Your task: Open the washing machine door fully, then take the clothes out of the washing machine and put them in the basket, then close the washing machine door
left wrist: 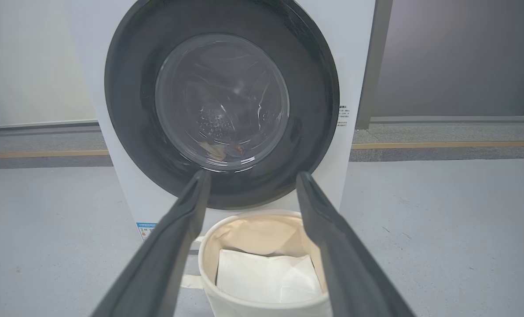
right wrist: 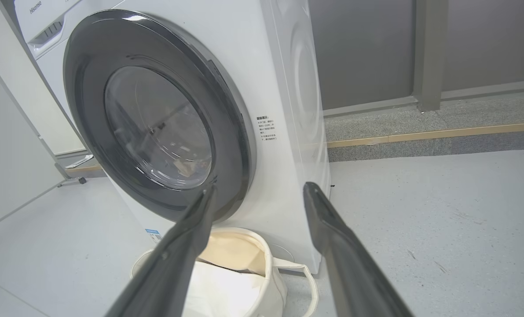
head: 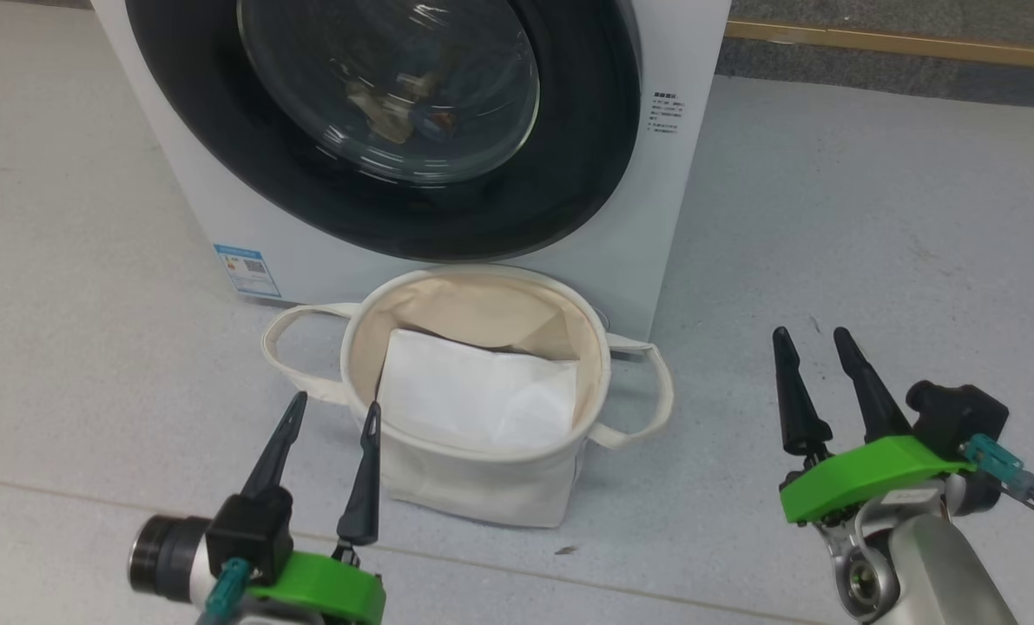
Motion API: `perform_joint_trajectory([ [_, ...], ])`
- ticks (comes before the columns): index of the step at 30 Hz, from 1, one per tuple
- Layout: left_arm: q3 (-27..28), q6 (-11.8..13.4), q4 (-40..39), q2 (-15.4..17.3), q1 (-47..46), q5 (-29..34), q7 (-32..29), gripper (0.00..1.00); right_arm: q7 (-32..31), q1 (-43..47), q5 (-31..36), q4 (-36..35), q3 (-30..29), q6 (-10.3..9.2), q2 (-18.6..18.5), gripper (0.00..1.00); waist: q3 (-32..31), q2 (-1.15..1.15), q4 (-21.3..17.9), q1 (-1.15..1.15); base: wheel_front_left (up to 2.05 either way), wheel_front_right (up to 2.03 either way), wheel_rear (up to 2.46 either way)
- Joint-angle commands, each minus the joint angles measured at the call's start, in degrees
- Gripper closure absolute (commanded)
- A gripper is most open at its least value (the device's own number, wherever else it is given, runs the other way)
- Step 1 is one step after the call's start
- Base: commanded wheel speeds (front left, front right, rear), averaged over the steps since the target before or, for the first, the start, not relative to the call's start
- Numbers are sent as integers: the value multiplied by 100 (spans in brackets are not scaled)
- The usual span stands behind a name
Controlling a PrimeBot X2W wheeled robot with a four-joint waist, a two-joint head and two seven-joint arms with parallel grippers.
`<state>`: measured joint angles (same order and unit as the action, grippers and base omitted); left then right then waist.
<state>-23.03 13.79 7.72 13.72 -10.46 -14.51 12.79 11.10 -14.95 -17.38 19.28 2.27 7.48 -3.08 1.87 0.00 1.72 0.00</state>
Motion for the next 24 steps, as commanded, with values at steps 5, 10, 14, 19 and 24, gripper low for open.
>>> perform_joint_trajectory([
  [5,247,98,-299,11,-128,357,157,0,106,-361,37,-167,145,1,21,0,11,0,5,0,0,0,0],
  [10,340,116,-397,-44,-90,513,220,0,221,-409,161,-241,213,1,19,0,31,0,2,0,0,0,0],
  [14,433,42,-408,-99,-60,521,220,0,257,-398,167,-248,213,1,20,0,73,0,-10,0,0,0,0],
  [19,535,-35,-422,-164,-61,558,220,0,277,-432,156,-246,204,1,20,0,144,0,-21,0,0,0,0],
  [24,614,-103,-477,-232,-61,631,221,0,289,-453,167,-244,177,1,20,0,190,0,-16,0,0,0,0],
])
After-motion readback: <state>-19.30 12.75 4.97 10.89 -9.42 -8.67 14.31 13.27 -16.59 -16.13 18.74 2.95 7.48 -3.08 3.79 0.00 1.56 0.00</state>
